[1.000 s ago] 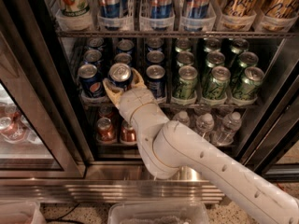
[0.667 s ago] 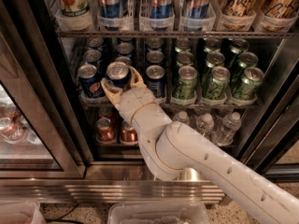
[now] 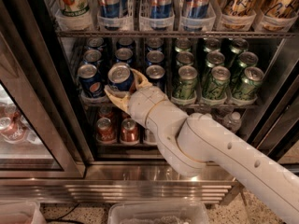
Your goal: Pick pepsi can from middle shelf of fridge
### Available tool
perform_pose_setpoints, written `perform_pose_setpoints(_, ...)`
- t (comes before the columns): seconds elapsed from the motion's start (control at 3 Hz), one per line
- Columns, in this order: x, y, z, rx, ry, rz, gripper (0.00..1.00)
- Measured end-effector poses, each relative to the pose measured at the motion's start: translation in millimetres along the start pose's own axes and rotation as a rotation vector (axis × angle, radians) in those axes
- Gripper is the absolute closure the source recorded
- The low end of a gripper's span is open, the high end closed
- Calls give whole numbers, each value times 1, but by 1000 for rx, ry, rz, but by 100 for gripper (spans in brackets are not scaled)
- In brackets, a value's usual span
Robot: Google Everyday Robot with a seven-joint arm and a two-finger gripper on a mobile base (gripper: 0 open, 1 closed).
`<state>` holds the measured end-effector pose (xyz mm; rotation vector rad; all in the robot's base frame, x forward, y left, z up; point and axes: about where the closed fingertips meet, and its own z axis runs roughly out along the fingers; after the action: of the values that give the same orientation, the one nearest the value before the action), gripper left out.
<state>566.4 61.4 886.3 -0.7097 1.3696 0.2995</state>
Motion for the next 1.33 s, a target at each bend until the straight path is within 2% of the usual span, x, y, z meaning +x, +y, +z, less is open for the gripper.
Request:
perform_pose_setpoints(0.67, -4, 31, -28, -182, 40, -27, 100)
perform_pose_setpoints(1.33, -15, 55, -53, -355, 17, -31, 100)
